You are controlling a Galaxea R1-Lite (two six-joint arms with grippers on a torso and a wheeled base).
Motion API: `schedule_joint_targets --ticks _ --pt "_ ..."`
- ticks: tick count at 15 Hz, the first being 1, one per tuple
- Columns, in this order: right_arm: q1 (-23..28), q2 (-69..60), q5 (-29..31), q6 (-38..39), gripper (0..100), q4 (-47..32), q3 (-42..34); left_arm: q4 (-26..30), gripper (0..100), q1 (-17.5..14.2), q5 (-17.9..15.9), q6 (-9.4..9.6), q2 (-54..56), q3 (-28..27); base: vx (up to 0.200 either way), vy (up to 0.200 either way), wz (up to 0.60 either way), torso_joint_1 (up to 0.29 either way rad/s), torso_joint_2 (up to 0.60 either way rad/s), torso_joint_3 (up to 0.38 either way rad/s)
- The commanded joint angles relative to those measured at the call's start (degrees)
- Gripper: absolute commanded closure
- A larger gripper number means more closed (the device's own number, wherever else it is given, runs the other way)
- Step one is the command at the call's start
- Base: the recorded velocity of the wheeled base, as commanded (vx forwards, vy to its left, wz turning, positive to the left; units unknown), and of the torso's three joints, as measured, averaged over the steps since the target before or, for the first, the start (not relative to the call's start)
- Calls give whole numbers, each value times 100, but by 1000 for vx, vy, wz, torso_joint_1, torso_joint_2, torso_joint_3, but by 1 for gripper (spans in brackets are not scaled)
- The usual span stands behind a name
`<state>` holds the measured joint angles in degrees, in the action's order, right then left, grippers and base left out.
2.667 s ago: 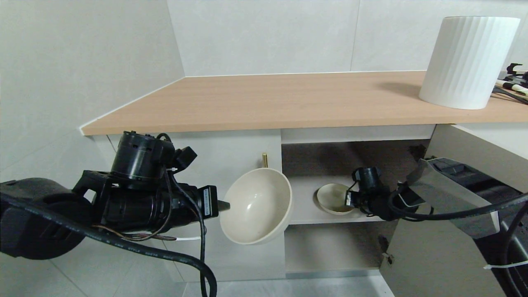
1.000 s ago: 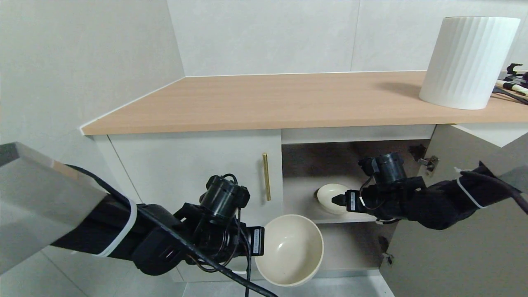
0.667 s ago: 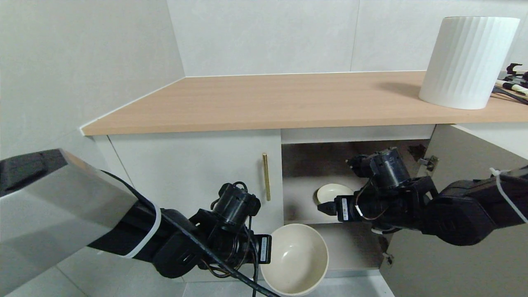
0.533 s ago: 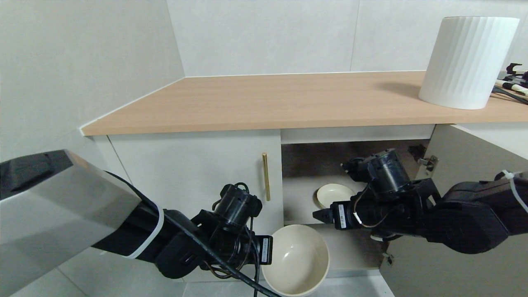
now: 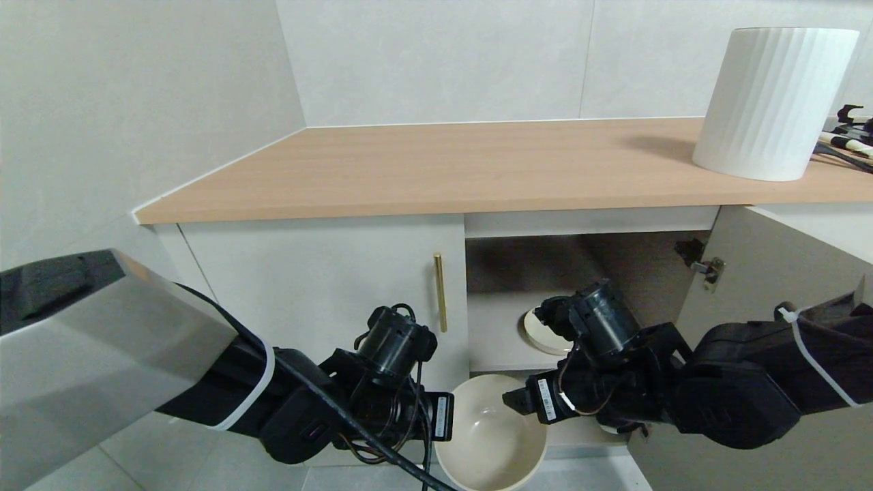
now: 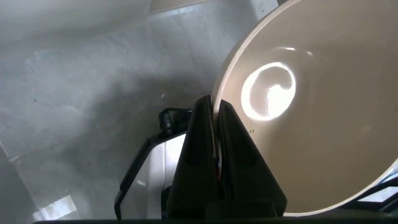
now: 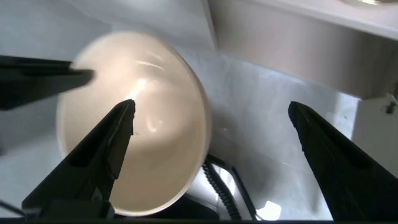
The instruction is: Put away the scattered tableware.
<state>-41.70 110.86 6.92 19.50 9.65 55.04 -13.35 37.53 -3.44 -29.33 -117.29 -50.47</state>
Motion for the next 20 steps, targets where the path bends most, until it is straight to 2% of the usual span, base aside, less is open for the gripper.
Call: schedule_joint_targets --ticks 1,4,5,19,20 --pt "-13 138 2 -17 0 1 -2 -1 100 -1 1 -2 22 -7 0 0 0 0 0 0" --pt "-13 234 19 -17 0 1 7 -1 100 -1 1 -2 13 2 0 0 0 0 0 0" --pt "-13 243 55 -17 100 10 7 -1 100 -1 -8 -2 13 2 0 0 0 0 0 0" --pt "-22 269 72 -8 100 36 24 -1 100 -1 -8 -2 4 2 0 0 0 0 0 0" --pt "-13 287 72 -8 100 36 24 -1 0 -1 1 -2 -5 2 0 0 0 0 0 0"
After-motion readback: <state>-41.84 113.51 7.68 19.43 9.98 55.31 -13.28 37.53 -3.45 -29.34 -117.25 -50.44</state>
